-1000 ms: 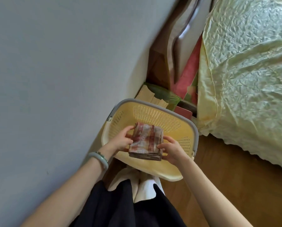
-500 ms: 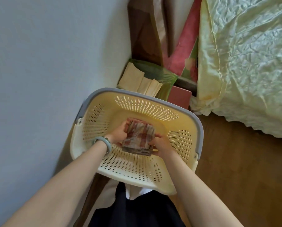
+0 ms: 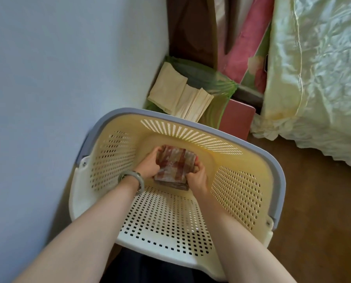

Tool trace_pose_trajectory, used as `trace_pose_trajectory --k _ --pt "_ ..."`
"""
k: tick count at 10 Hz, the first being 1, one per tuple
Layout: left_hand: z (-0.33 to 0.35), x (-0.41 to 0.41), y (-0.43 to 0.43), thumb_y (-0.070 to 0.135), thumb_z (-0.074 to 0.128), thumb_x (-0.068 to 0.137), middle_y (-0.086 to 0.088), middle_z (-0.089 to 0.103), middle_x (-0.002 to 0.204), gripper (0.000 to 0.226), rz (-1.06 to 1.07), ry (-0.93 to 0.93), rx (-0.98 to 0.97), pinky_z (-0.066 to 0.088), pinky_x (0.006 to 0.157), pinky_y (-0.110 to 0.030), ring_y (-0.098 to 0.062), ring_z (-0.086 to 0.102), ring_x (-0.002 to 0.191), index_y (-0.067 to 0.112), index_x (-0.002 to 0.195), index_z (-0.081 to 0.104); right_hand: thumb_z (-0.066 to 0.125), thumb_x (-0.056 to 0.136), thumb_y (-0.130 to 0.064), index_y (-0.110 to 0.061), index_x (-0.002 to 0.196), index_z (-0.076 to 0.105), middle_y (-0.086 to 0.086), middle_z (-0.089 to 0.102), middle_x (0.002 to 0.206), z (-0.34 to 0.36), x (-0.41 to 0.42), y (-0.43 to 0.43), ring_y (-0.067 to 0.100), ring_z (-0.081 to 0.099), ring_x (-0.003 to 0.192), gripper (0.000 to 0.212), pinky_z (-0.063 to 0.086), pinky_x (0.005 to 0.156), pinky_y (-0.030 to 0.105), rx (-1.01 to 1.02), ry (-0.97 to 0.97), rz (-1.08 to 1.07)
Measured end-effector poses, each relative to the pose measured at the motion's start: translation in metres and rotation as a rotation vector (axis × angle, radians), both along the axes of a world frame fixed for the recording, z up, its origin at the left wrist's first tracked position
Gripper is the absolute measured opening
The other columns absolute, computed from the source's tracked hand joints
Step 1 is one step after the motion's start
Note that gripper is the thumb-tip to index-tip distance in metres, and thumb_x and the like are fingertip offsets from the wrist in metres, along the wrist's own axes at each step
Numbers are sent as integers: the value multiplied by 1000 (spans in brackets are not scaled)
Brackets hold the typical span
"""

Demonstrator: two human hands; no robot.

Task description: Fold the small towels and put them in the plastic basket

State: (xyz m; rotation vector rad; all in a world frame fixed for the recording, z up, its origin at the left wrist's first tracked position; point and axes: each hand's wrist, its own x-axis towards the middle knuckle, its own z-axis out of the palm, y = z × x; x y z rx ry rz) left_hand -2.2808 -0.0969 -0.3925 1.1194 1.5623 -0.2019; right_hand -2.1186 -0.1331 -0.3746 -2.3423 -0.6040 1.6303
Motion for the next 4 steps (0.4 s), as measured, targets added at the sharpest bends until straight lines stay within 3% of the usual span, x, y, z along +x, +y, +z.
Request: trace_pose_trajectory --k 1,2,3,4 --pt "-21 -2 -7 25 67 85 2 50 127 58 6 10 41 54 78 -33 -15 58 100 37 131 34 51 73 4 -18 104 46 9 62 95 -8 3 -3 28 62 91 39 54 83 46 -45 -29 6" --pt "-14 -2 -6 12 65 84 -6 51 122 67 67 43 -4 56 79 -42 -24 60 97 36 134 27 57 74 -1 -15 105 42 13 61 96 -9 4 -3 28 62 86 38 54 81 45 -88 -45 25" --pt "-16 -7 -13 2 55 87 -12 52 118 67 112 74 -17 55 77 -39 -24 59 94 29 140 25 57 83 -3 -9 117 42 6 56 93 -4 8 -3 23 55 90 38 49 74 30 -112 15 -39" --pt "-9 -11 -11 7 59 88 -14 50 128 64 145 73 -4 49 88 -38 -23 54 104 21 141 28 56 85 -3 -6 119 40 3 52 90 -2 10 -3 23 55 92 38 49 84 34 -127 -24 30"
